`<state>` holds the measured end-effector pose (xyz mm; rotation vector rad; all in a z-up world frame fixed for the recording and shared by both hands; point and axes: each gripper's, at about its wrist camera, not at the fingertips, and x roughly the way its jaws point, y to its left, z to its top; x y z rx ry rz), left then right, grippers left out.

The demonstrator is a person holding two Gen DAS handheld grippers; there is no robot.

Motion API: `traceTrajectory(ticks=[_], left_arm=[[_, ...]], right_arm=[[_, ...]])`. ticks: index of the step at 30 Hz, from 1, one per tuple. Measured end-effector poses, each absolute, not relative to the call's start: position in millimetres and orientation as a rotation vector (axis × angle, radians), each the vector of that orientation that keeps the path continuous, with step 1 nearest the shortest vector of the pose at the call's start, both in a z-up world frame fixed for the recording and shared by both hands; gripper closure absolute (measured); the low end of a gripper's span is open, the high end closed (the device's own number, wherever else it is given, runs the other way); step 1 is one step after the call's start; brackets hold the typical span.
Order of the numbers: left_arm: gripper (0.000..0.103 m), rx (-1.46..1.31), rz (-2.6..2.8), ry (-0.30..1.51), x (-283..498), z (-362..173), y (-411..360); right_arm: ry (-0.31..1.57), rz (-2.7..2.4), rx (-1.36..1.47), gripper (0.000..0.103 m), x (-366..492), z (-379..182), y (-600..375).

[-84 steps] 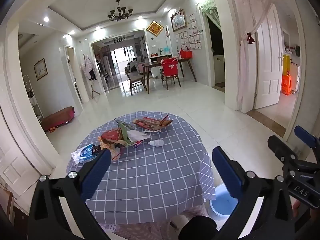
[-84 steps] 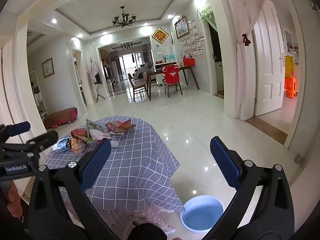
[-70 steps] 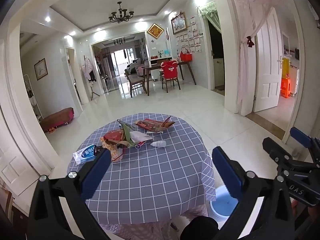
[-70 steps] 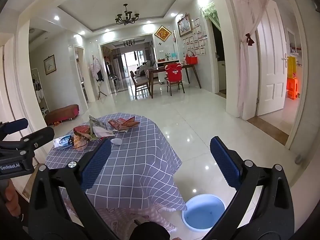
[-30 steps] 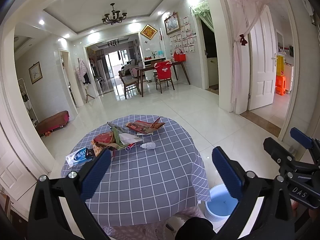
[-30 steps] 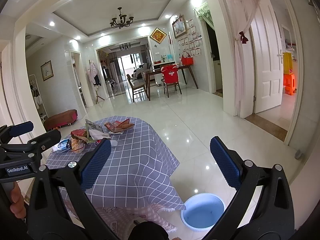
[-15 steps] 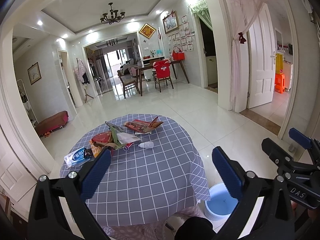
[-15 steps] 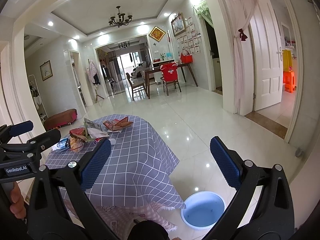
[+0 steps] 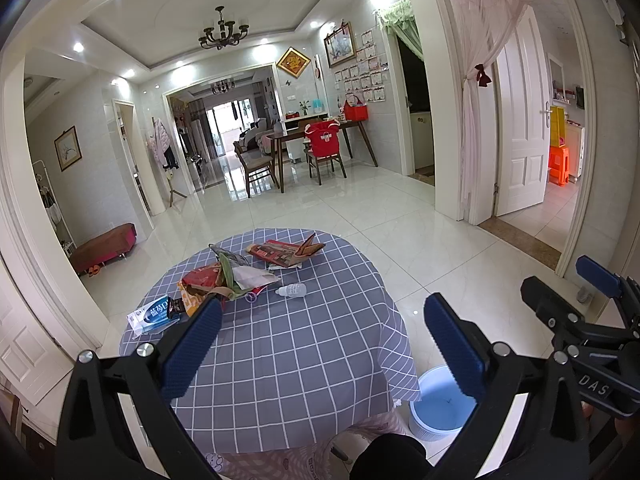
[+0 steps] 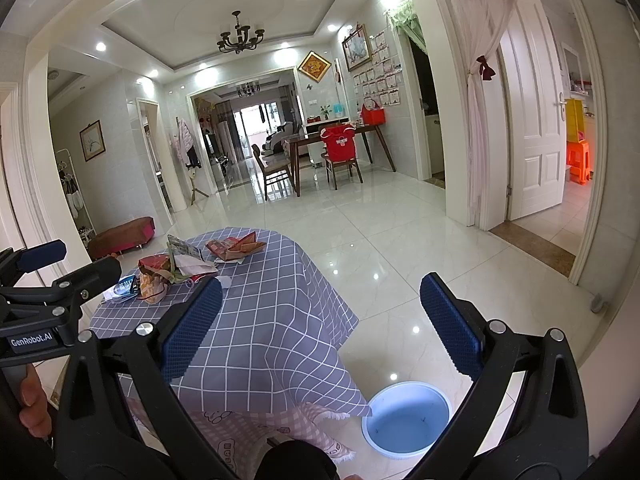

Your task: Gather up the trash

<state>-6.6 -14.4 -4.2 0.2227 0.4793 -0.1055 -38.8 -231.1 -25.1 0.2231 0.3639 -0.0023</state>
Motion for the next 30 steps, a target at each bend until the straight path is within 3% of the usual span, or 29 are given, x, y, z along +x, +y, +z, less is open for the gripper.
traceTrajectory(ticks=[30], left_arm=[[0.004, 0.223, -0.107, 0.482, -6.5, -5.3, -14.4]], right_arm=[[0.378, 0.009, 0.211, 0.006, -35.9, -28.1, -223.5]])
